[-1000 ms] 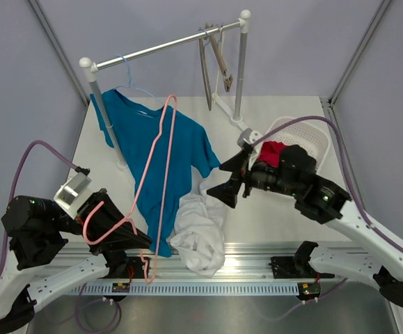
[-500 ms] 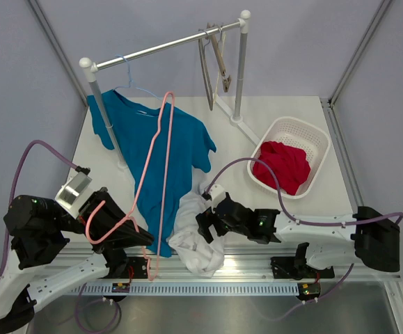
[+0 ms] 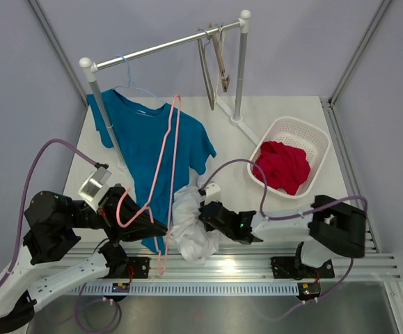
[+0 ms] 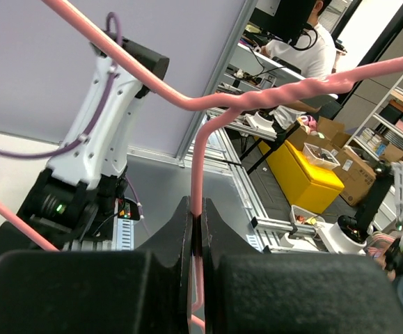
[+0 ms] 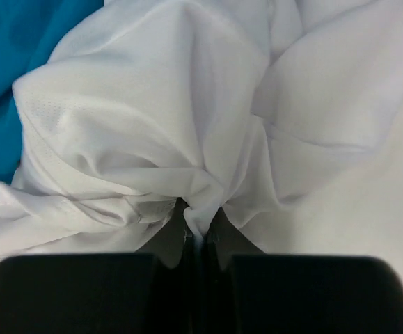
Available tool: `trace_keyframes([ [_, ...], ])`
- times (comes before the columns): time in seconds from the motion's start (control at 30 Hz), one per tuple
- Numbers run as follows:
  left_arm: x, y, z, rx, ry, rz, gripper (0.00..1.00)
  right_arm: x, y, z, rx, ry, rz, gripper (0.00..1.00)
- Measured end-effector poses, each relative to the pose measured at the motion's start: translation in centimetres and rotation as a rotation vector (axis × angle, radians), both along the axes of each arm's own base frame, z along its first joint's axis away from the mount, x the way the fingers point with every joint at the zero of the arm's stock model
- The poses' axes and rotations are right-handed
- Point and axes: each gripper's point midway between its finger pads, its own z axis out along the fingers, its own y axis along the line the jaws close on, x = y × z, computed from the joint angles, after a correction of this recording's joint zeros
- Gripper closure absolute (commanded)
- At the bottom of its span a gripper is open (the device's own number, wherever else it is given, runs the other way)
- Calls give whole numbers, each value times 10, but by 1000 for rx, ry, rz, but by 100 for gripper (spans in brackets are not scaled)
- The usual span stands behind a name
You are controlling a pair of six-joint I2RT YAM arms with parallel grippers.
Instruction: Remove the t-shirt from the hanger
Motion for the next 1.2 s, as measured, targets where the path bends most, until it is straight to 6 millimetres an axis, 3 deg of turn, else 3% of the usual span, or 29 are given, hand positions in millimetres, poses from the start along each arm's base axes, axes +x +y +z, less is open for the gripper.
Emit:
trace_keyframes([
  [0.1,1,0,0,-3,-6,5,100,-5,-31,33,18,-41,-56,100],
  [0.2,2,0,0,-6,-10,16,100,-9,-62,112,167,-132,-110,100],
  [0.3,8,-2,-2,-6,-4,41,100,-1,-109,203,352,-267,-220,100],
  [0.47,24,-10,-14,14,35,104,100,25,-187,319,420,-507,-455,100],
  [0.53,28,-11,-16,17,44,122,100,45,-218,348,370,-590,-567,100],
  [0.6,30,-12,-17,17,48,135,100,64,-248,363,302,-652,-684,100],
  [0.7,33,-11,-17,14,53,152,100,100,-288,368,177,-693,-837,100],
  [0.83,35,-11,-23,15,60,167,100,146,-320,344,72,-656,-932,100],
  [1.03,39,-12,-28,24,71,180,100,213,-343,276,96,-495,-947,100],
  [1.2,40,-13,-31,26,74,183,100,219,-342,217,161,-372,-941,100],
])
